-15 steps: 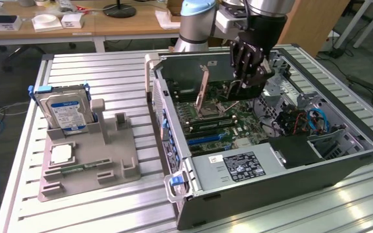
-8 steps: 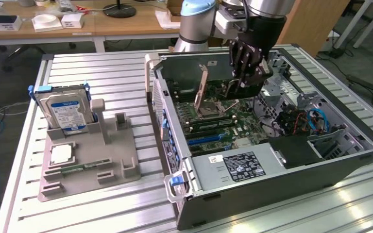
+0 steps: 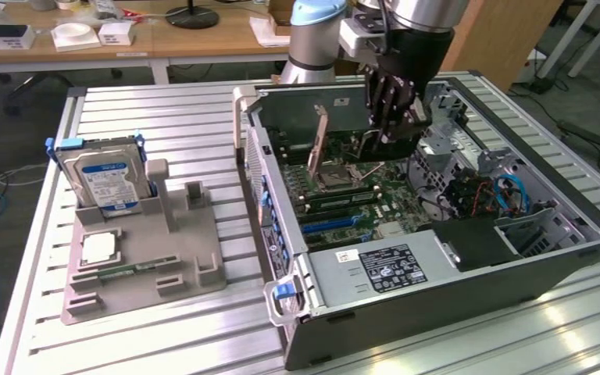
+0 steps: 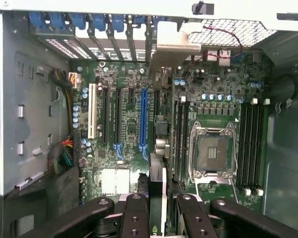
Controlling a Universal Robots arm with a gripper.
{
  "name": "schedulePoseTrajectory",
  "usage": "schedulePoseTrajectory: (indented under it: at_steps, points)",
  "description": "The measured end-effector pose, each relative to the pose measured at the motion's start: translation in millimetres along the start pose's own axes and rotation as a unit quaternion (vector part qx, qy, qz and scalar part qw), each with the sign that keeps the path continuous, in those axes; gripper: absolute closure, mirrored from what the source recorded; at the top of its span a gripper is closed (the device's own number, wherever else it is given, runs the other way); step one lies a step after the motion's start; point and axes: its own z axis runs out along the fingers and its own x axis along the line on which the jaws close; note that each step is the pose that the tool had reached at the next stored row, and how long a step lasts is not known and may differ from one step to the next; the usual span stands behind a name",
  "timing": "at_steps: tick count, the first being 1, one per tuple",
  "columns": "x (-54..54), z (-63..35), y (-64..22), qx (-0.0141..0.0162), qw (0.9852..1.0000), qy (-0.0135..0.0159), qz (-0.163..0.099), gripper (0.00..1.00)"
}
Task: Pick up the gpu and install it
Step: 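Insert the gpu into the slot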
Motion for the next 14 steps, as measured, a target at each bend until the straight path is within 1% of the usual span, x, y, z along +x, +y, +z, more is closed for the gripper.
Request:
schedulePoseTrajectory:
  at_steps: [3,10,14]
  points:
    - [1.1,2.8,1.8,0.0001,1.0000,-0.0002,0.004,0.73]
    - [4.2,15.4,6.5,0.0001,1.0000,-0.0001,0.004,0.73]
    - [5.4,22.5,7.5,0.0001,1.0000,-0.0001,0.004,0.73]
